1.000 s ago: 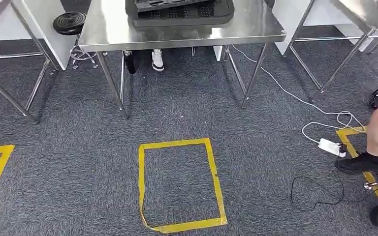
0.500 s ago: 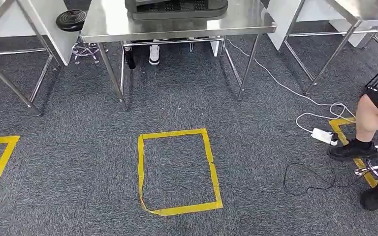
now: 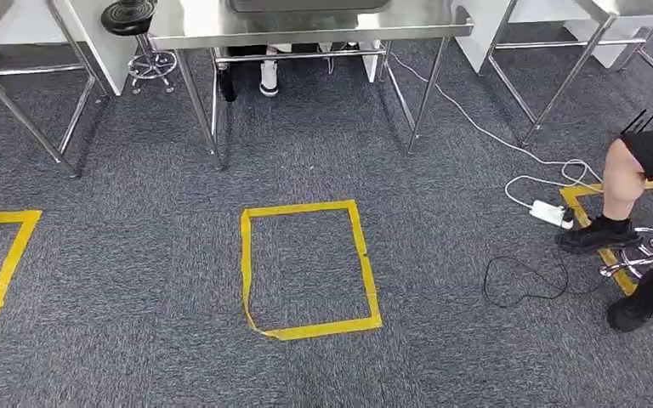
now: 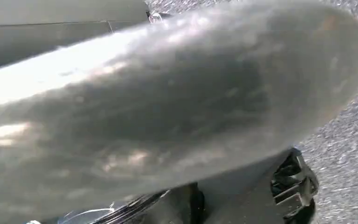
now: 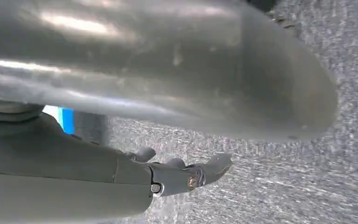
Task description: Take the parts from the cabinet and place them on the table.
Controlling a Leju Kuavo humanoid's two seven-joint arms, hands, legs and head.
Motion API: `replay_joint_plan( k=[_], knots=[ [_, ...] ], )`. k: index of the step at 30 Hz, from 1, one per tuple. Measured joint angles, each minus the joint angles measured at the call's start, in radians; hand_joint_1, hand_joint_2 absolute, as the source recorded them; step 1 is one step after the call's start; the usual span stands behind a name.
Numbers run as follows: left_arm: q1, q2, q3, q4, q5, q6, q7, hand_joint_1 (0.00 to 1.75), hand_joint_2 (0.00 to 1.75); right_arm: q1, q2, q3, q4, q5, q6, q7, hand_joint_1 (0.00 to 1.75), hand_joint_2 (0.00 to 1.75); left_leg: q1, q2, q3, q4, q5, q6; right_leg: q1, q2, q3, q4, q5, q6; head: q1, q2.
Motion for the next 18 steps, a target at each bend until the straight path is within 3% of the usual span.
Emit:
replay_joint_plan(
  k=[2, 3, 4, 5, 6, 7, 8, 9, 10, 12, 13, 14, 15, 16, 17, 18],
  knots=[
    [0.001, 0.0, 0.0, 0.0, 0.0, 0.001, -0.004, 0.0, 0.0, 0.003, 0.001, 0.002, 0.0, 0.006, -0.001, 0.0, 0.0, 0.0, 0.006, 0.004, 0.004, -0.017, 0.025, -0.016, 0.006, 0.0, -0.009, 0.001, 0.009, -0.014, 0.002, 0.0],
    [0.005, 0.0, 0.001, 0.0, 0.0, 0.002, -0.004, 0.0, 0.0, 0.005, 0.001, 0.003, 0.001, 0.008, -0.001, 0.0, 0.0, 0.0, 0.009, 0.003, 0.003, -0.025, 0.035, -0.025, 0.0, 0.0, -0.015, -0.004, 0.027, -0.025, 0.002, 0.0],
    [0.004, 0.002, 0.002, 0.0, 0.0, 0.003, -0.004, 0.0, 0.0, 0.005, 0.003, 0.006, 0.001, 0.011, -0.001, 0.0, 0.0, 0.0, 0.012, 0.001, -0.008, -0.004, -0.005, -0.024, -0.009, -0.001, -0.024, -0.004, 0.036, -0.033, 0.002, 0.0],
    [0.007, 0.002, 0.005, 0.0, 0.0, 0.004, -0.003, 0.0, 0.0, 0.008, 0.001, 0.01, 0.001, 0.013, -0.001, -0.001, 0.0, 0.0, 0.012, -0.001, -0.02, 0.041, -0.067, -0.023, -0.008, -0.001, -0.031, -0.004, 0.046, -0.046, -0.004, 0.0],
    [0.01, 0.002, 0.007, 0.0, 0.0, 0.004, -0.003, 0.0, 0.0, 0.009, 0.001, 0.011, 0.001, 0.014, -0.001, -0.003, 0.0, 0.0, 0.012, -0.003, -0.039, 0.116, -0.131, -0.026, -0.006, -0.002, -0.039, -0.003, 0.053, -0.051, -0.003, 0.0],
    [0.011, 0.002, 0.008, 0.0, 0.0, 0.005, -0.003, 0.0, 0.0, 0.009, 0.002, 0.011, 0.001, 0.016, -0.001, -0.005, 0.0, 0.0, 0.012, -0.008, -0.059, 0.197, -0.173, -0.03, -0.003, -0.003, -0.047, -0.002, 0.06, -0.053, -0.005, 0.0],
    [0.012, 0.002, 0.011, 0.0, 0.0, 0.006, -0.002, 0.0, 0.0, 0.01, 0.004, 0.011, 0.001, 0.017, -0.001, -0.005, 0.0, 0.0, 0.012, -0.009, -0.074, 0.266, -0.194, -0.033, 0.0, -0.003, -0.055, -0.002, 0.066, -0.054, -0.003, 0.0],
    [0.013, 0.002, 0.014, 0.0, 0.0, 0.007, -0.002, 0.0, 0.0, 0.012, 0.005, 0.012, 0.001, 0.018, -0.001, -0.005, 0.0, 0.0, 0.012, -0.009, -0.07, 0.298, -0.189, -0.035, 0.002, -0.003, -0.061, -0.001, 0.07, -0.052, -0.004, 0.0],
    [0.014, 0.002, 0.015, 0.0, 0.0, 0.008, 0.0, 0.0, 0.0, 0.013, 0.005, 0.012, 0.002, 0.019, -0.001, -0.005, 0.0, 0.0, 0.012, -0.009, -0.037, 0.277, -0.172, -0.034, 0.003, -0.004, -0.065, 0.001, 0.073, -0.05, -0.004, 0.0],
    [0.014, 0.003, 0.016, 0.0, 0.0, 0.013, 0.001, 0.0, 0.0, 0.015, 0.006, 0.013, 0.002, 0.02, 0.0, -0.005, 0.0, 0.0, 0.014, -0.007, 0.09, 0.113, -0.122, -0.033, 0.001, -0.003, -0.068, 0.007, 0.073, -0.048, -0.005, 0.0],
    [0.012, 0.003, 0.016, 0.0, 0.0, 0.014, 0.001, 0.0, 0.0, 0.014, 0.006, 0.013, 0.002, 0.02, 0.0, -0.005, 0.0, 0.0, 0.014, -0.008, 0.143, 0.029, -0.125, -0.03, 0.002, -0.003, -0.059, 0.015, 0.072, -0.046, -0.004, 0.0],
    [0.01, 0.003, 0.016, 0.0, 0.0, 0.015, 0.001, 0.0, 0.0, 0.013, 0.006, 0.014, 0.002, 0.021, 0.0, -0.005, 0.0, 0.0, 0.008, -0.01, 0.158, 0.015, -0.141, -0.023, 0.009, -0.003, -0.081, 0.021, 0.071, -0.038, -0.007, 0.0],
    [0.012, 0.003, 0.016, 0.0, 0.0, 0.017, 0.001, 0.0, 0.0, 0.011, 0.006, 0.014, 0.003, 0.023, 0.002, -0.003, 0.0, 0.0, 0.006, -0.013, 0.149, 0.021, -0.13, -0.015, 0.01, -0.002, -0.08, 0.023, 0.07, -0.033, 0.0, 0.0],
    [0.013, 0.003, 0.017, 0.0, 0.0, 0.018, 0.001, 0.0, 0.0, 0.01, 0.006, 0.014, 0.003, 0.023, 0.002, -0.002, 0.0, 0.0, 0.005, -0.013, 0.146, 0.012, -0.139, -0.008, 0.009, -0.002, -0.08, 0.025, 0.07, -0.026, -0.004, 0.0],
    [0.013, 0.003, 0.018, 0.0, 0.0, 0.019, 0.001, 0.0, 0.0, 0.01, 0.006, 0.014, 0.003, 0.023, 0.002, -0.001, 0.0, 0.0, 0.006, -0.013, 0.145, 0.009, -0.136, -0.005, 0.008, -0.002, -0.084, 0.025, 0.07, -0.022, 0.002, 0.0],
    [0.013, 0.002, 0.018, 0.0, -0.001, 0.022, 0.0, 0.0, 0.0, 0.01, 0.005, 0.014, 0.003, 0.024, 0.002, 0.002, 0.0, 0.0, 0.005, -0.014, 0.142, 0.007, -0.134, -0.006, 0.008, -0.001, -0.087, 0.025, 0.072, -0.036, 0.0, 0.0]
  ],
)
